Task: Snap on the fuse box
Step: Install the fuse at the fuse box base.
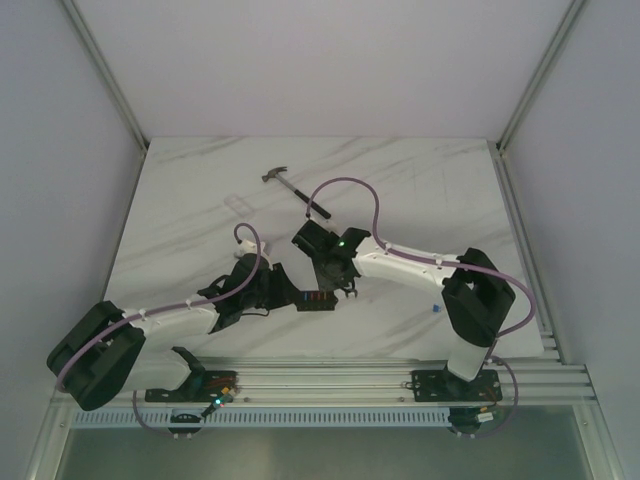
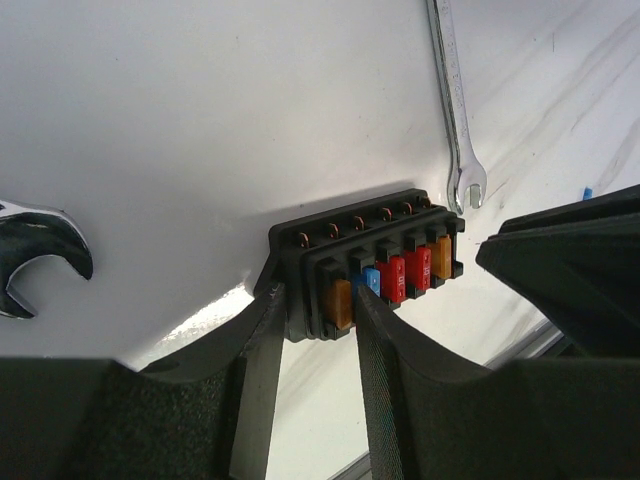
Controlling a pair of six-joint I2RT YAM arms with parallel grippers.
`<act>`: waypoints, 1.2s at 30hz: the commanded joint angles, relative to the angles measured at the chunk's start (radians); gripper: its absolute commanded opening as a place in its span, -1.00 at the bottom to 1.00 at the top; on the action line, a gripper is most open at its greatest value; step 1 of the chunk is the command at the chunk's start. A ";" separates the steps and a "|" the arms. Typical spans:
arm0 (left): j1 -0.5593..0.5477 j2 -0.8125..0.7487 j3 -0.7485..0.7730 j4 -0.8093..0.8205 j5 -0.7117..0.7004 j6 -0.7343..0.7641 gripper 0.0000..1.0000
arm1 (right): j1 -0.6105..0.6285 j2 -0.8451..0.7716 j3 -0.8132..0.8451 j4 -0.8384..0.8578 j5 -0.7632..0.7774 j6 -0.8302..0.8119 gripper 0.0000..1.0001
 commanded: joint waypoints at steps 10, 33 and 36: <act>0.001 0.002 -0.012 0.018 0.030 -0.005 -0.12 | -0.021 0.017 -0.058 0.061 -0.095 0.095 -0.67; 0.000 0.014 -0.033 0.044 0.036 -0.024 -0.13 | -0.009 0.191 -0.091 -0.033 -0.094 0.072 -1.00; -0.001 0.014 -0.036 0.043 0.036 -0.025 -0.13 | -0.004 0.228 -0.108 -0.042 -0.089 0.066 -1.00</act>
